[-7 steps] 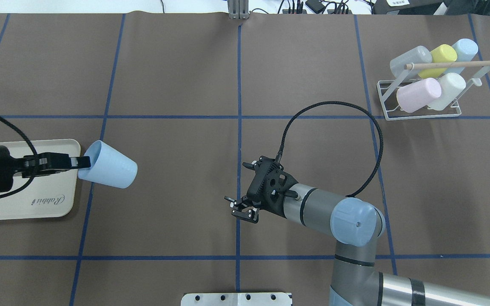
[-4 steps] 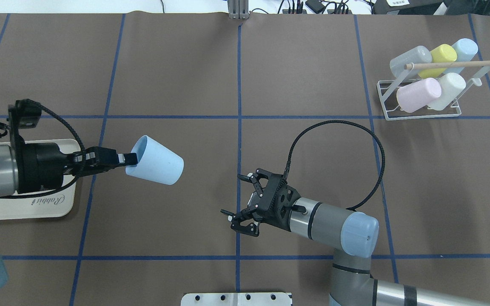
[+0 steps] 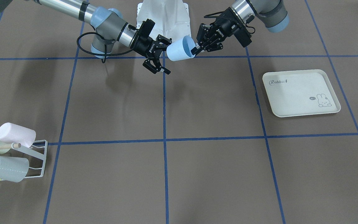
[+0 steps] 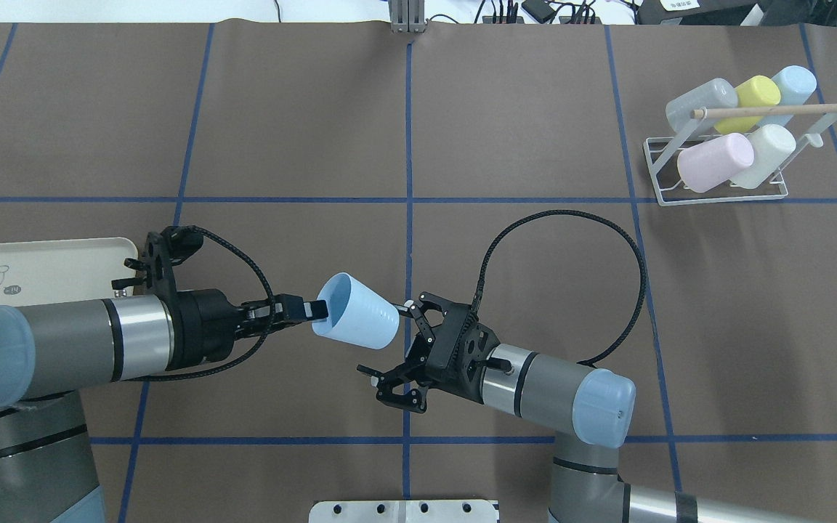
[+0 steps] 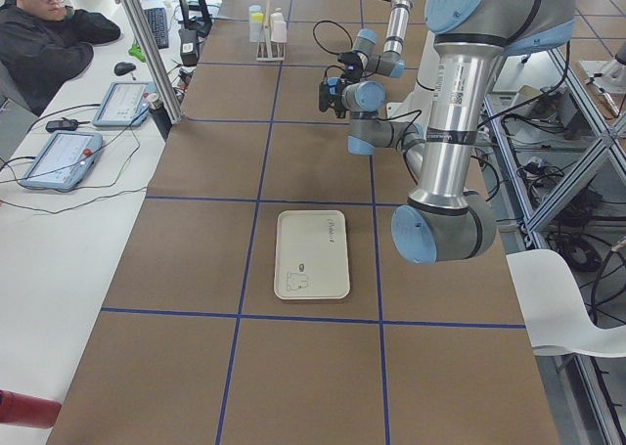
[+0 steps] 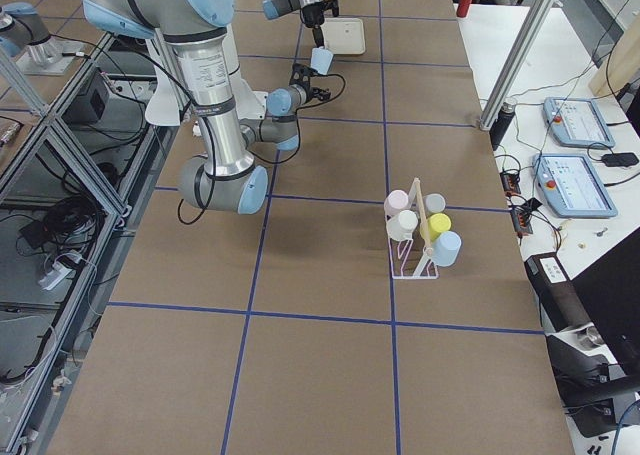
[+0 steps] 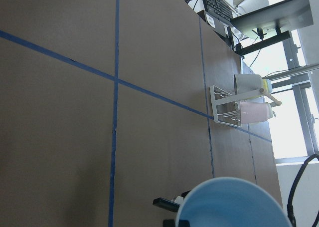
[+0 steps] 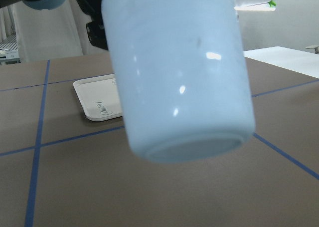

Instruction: Transfer IKEA cup to right arm and place on rack

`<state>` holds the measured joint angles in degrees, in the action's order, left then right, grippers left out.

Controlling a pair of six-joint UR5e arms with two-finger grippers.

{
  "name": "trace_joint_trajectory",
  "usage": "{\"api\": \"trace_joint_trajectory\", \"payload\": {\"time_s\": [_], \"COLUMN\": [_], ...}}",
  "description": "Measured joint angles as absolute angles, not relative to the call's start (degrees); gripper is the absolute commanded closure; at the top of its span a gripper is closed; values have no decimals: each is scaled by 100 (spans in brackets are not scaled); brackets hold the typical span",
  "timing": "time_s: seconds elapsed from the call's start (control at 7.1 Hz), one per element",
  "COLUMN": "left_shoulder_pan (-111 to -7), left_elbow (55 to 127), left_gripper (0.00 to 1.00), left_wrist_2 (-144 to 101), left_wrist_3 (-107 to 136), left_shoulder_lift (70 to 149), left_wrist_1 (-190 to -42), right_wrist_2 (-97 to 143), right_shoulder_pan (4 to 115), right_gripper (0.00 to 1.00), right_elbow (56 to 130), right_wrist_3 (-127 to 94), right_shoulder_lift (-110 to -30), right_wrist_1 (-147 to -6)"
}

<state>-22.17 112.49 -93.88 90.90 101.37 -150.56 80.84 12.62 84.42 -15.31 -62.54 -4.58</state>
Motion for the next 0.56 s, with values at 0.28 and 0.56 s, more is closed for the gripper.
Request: {"api": "trace_joint_trajectory", "payload": {"time_s": [0.28, 0.56], "left_shoulder_pan": [-2146, -2134], "left_elbow": [11209, 11100], "left_gripper": [100, 100], "left_wrist_2": [-9347, -9347], "left_wrist_3": [9071, 9063], "left_shoulder_lift": [10198, 10212], "left_wrist_1": [-14905, -14883], "right_wrist_2": [8070, 8069], "right_shoulder_pan": [1267, 1273], "right_gripper": [1, 2], "right_elbow": [8471, 8490], "right_wrist_3": [-1463, -1451], "right_shoulder_lift": [-6250, -6249], "right_wrist_1": [-455, -453]}}
